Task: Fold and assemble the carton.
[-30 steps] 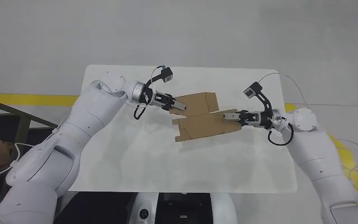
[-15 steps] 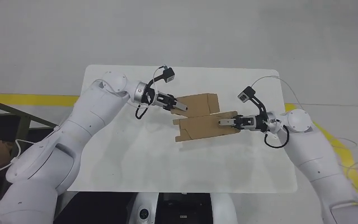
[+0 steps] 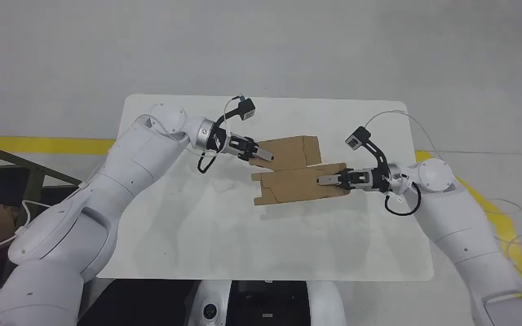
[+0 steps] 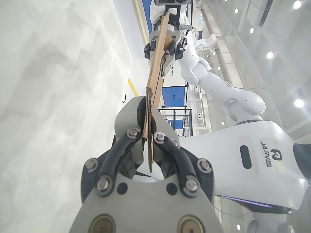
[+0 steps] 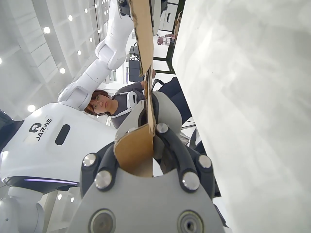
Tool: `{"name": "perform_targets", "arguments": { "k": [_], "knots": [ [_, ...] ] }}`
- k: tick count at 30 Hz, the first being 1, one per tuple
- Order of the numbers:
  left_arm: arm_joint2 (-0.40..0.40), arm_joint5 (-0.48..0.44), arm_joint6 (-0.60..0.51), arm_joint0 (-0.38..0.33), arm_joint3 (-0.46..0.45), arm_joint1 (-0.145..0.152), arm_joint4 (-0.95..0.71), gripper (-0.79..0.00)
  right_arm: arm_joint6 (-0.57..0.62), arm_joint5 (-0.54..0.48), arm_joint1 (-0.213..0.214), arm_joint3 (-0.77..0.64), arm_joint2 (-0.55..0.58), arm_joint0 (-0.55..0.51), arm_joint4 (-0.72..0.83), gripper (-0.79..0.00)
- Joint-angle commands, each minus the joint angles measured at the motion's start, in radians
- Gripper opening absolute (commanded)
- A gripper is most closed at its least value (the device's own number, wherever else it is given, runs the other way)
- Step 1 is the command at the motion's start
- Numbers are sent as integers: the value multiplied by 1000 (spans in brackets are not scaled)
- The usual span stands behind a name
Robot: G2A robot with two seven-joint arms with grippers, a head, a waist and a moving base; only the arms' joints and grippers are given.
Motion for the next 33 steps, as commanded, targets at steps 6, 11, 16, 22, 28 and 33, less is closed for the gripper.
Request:
{"name": "perform_targets", "arguments": {
  "k": [6, 11, 16, 22, 28, 33],
  "knots": [
    [-5, -10, 10, -2, 6, 3, -18, 0, -8, -8, 6, 22, -12, 6, 3, -785],
    [-26, -24, 24, 17, 15, 12, -44, 0, -21, -21, 10, 45, -15, 12, 1, -785],
    [-48, -30, 30, 40, 13, 17, -73, 0, -30, -30, 12, 53, -22, 18, -2, -785],
    [-71, -47, 47, 64, 12, 13, -104, 0, -40, -40, 14, 59, -33, 23, -4, -785],
    [-103, -49, 49, 74, 10, 9, -123, 0, -51, -51, 14, 76, -43, 27, 1, -785],
    [-129, -41, 41, 80, -9, 9, -122, 0, -57, -57, 14, 92, -48, 31, 5, -785]
  ]
}}
